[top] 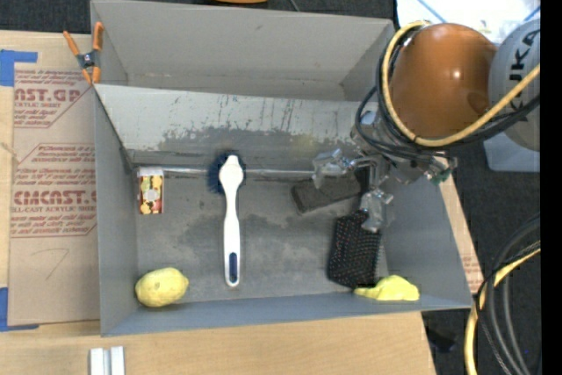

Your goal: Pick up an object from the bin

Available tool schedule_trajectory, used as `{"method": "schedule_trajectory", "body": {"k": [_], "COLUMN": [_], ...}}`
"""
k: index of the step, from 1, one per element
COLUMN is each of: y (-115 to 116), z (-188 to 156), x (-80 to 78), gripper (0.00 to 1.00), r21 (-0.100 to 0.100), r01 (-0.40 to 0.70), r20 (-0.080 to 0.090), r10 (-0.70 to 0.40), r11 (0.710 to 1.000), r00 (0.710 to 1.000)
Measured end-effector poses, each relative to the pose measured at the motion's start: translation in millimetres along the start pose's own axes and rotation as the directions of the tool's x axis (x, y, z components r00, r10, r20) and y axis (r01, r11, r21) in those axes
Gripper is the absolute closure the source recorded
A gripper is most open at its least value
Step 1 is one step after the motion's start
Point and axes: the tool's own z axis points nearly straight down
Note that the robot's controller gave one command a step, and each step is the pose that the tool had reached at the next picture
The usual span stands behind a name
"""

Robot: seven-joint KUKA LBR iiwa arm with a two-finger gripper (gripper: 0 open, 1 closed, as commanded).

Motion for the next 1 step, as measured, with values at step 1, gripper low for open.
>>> {"method": "schedule_trajectory", "body": {"k": [1], "y": [-3.8], "z": [17.9], "x": [-1.0], "gripper": [0.0], "r21": [0.004], "r01": [0.029], "r20": [0.007], "r10": [-0.029], "r11": [1.0], "r00": [1.0]}}
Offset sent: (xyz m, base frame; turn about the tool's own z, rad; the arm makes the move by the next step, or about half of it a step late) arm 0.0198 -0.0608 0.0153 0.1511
